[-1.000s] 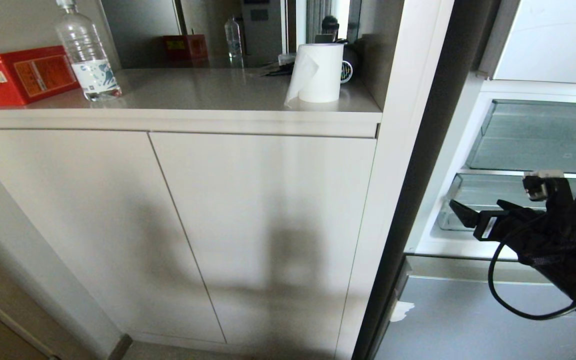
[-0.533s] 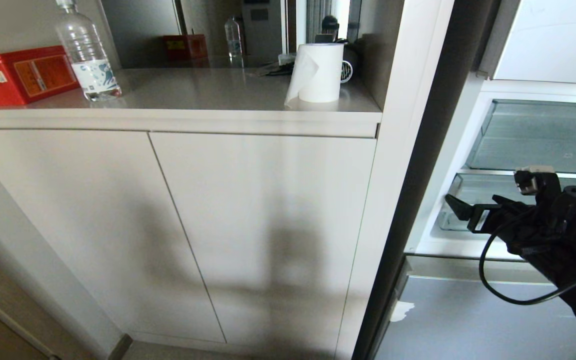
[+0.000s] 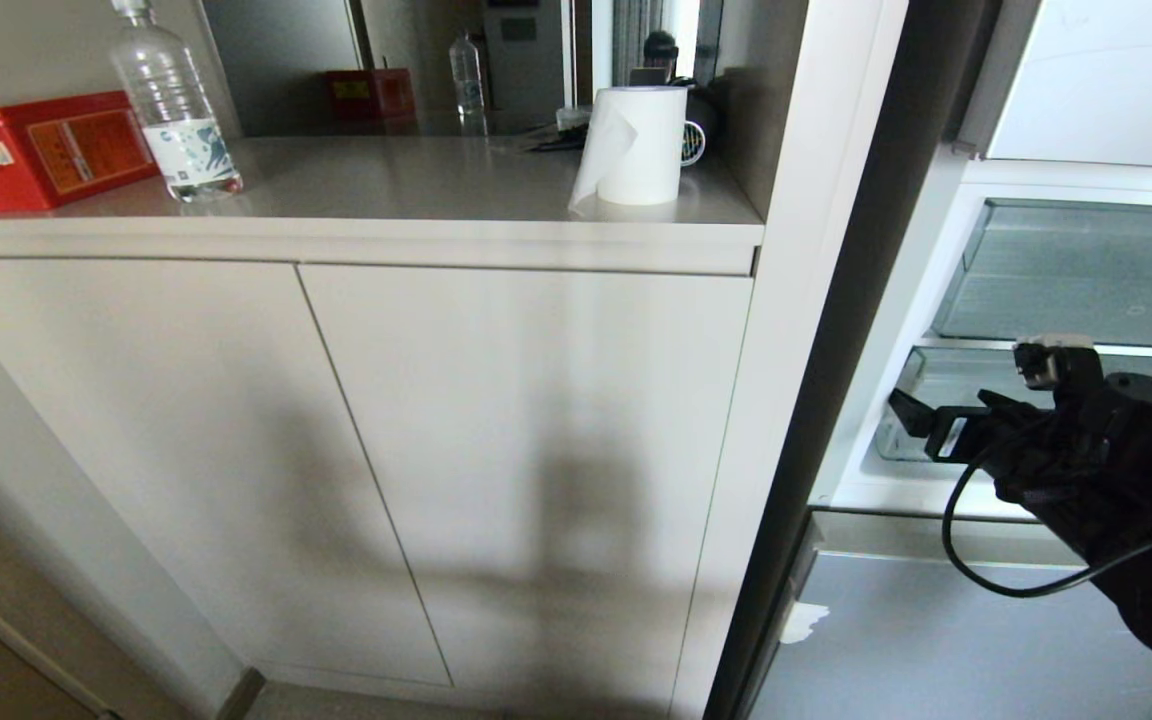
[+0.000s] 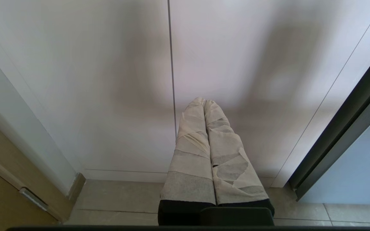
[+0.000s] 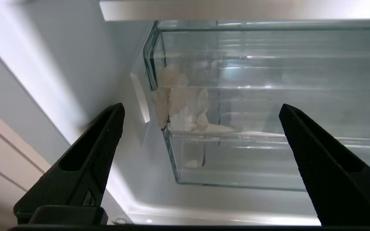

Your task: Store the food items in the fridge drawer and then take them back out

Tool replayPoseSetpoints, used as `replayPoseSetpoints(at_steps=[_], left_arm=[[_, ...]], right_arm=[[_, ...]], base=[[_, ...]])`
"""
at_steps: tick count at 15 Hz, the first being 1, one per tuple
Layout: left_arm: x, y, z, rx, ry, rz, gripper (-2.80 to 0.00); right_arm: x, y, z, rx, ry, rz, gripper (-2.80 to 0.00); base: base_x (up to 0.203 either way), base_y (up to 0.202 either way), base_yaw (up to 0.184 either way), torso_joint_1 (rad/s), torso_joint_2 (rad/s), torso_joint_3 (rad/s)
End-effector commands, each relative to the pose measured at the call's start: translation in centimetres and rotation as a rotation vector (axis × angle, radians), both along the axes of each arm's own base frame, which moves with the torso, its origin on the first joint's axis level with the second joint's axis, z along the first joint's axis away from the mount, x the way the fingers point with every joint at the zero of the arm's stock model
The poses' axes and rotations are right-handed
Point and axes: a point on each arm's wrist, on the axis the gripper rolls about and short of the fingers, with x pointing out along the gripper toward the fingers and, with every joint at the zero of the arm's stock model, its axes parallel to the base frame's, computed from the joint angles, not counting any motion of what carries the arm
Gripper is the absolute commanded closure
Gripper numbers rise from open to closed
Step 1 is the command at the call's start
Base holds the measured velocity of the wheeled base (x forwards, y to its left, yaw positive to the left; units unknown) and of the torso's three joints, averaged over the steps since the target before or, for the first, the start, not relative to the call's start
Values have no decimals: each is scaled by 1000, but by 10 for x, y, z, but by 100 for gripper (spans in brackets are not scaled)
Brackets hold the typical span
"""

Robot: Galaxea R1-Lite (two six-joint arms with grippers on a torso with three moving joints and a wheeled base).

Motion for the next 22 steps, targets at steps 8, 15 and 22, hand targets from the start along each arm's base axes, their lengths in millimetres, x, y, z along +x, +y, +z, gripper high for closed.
replayPoseSetpoints(at_steps=[8,15,22], left_arm=[[0,0,0,0,0,0,0],[0,0,0,0,0,0,0],[0,0,0,0,0,0,0]], right_arm=[[4,3,7,-2,-39,8,0],[6,24,10,-9,-52,73,0],[-8,31,12,-5,-44,96,0]], base=[[0,0,0,0,0,0],[0,0,0,0,0,0],[0,0,0,0,0,0]])
